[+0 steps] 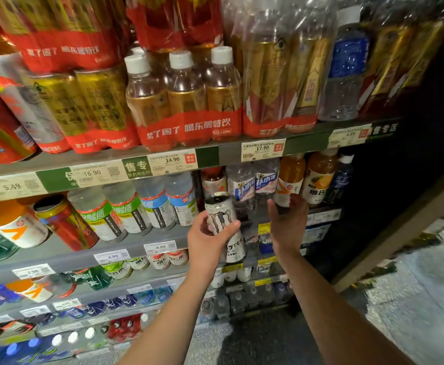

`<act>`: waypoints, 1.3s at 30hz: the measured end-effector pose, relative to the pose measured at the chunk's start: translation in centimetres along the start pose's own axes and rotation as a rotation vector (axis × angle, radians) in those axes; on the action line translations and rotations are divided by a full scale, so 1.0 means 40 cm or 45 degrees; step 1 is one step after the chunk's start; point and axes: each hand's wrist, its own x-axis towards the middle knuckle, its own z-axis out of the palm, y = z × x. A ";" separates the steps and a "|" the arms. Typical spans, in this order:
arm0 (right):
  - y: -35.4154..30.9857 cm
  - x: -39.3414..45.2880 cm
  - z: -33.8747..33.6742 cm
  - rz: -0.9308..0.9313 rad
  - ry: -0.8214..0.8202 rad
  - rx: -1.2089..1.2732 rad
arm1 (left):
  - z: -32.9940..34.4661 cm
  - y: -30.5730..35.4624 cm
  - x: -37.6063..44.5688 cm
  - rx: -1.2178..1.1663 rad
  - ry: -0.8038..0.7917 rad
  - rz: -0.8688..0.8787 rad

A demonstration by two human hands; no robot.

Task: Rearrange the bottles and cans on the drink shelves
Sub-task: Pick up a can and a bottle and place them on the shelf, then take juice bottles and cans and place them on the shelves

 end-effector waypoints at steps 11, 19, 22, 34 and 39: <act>0.013 0.070 0.008 0.036 -0.057 0.170 | 0.056 -0.008 0.010 -0.001 -0.072 0.008; 0.049 0.123 0.002 -0.029 -0.070 0.042 | 0.160 0.002 0.043 -0.016 0.099 -0.068; 0.044 0.115 0.017 0.048 -0.033 0.097 | 0.196 0.007 0.039 0.002 0.149 -0.031; 0.044 0.121 0.029 0.081 -0.021 -0.022 | 0.188 0.021 0.037 -0.030 0.146 -0.003; 0.021 0.114 0.031 0.233 -0.042 0.033 | 0.163 0.027 0.029 -0.047 0.028 0.005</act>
